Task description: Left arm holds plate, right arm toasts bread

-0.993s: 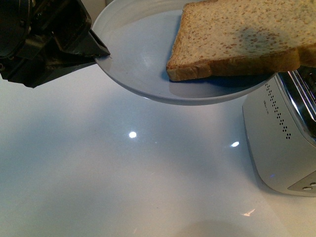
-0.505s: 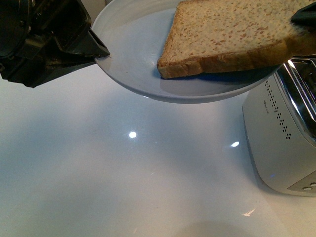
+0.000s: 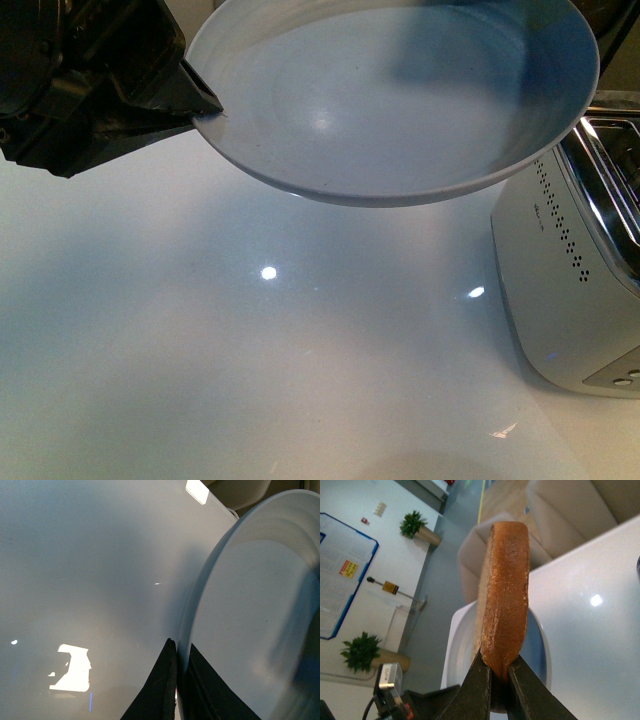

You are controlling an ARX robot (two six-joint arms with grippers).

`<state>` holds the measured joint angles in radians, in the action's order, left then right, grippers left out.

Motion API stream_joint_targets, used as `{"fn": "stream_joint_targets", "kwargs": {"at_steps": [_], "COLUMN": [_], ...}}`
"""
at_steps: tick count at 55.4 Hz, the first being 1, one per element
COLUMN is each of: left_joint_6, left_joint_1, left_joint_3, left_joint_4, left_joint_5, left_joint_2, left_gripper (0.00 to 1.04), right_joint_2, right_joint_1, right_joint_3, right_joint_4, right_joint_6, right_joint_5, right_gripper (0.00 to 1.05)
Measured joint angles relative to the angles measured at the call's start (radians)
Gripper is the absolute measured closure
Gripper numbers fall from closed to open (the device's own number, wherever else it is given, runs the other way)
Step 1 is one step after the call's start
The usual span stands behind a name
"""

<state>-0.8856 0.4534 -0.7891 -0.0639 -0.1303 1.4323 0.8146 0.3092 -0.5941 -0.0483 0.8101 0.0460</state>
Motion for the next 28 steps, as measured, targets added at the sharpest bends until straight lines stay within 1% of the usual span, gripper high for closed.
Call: {"fn": "stream_joint_targets", "kwargs": {"at_steps": [3, 7, 11, 14, 15, 22, 28], "left_joint_6": [0.000, 0.000, -0.001, -0.001, -0.001, -0.002, -0.002], "left_joint_1": [0.000, 0.000, 0.000, 0.000, 0.000, 0.000, 0.000], "left_joint_3": [0.000, 0.000, 0.000, 0.000, 0.000, 0.000, 0.000], "left_joint_4": [0.000, 0.000, 0.000, 0.000, 0.000, 0.000, 0.000], "left_joint_5": [0.000, 0.000, 0.000, 0.000, 0.000, 0.000, 0.000], "left_joint_2": [0.000, 0.000, 0.000, 0.000, 0.000, 0.000, 0.000], "left_gripper": [1.01, 1.01, 1.01, 1.01, 1.01, 1.01, 1.01], "right_joint_2": [-0.030, -0.074, -0.098, -0.101, -0.101, -0.087, -0.063], "right_joint_1": [-0.035, -0.101, -0.172, -0.207, -0.223, -0.270, -0.302], "right_joint_3": [-0.032, -0.084, -0.125, -0.136, -0.136, -0.121, -0.069], "right_joint_4": [0.029, 0.086, 0.155, 0.185, 0.193, 0.204, 0.197], "right_joint_6": [-0.033, -0.116, -0.230, -0.314, -0.364, -0.537, -0.680], "right_joint_5": [0.010, 0.021, 0.015, 0.002, 0.001, -0.002, 0.013], "right_gripper": [1.02, 1.02, 1.02, 1.02, 1.02, 1.02, 1.02]}}
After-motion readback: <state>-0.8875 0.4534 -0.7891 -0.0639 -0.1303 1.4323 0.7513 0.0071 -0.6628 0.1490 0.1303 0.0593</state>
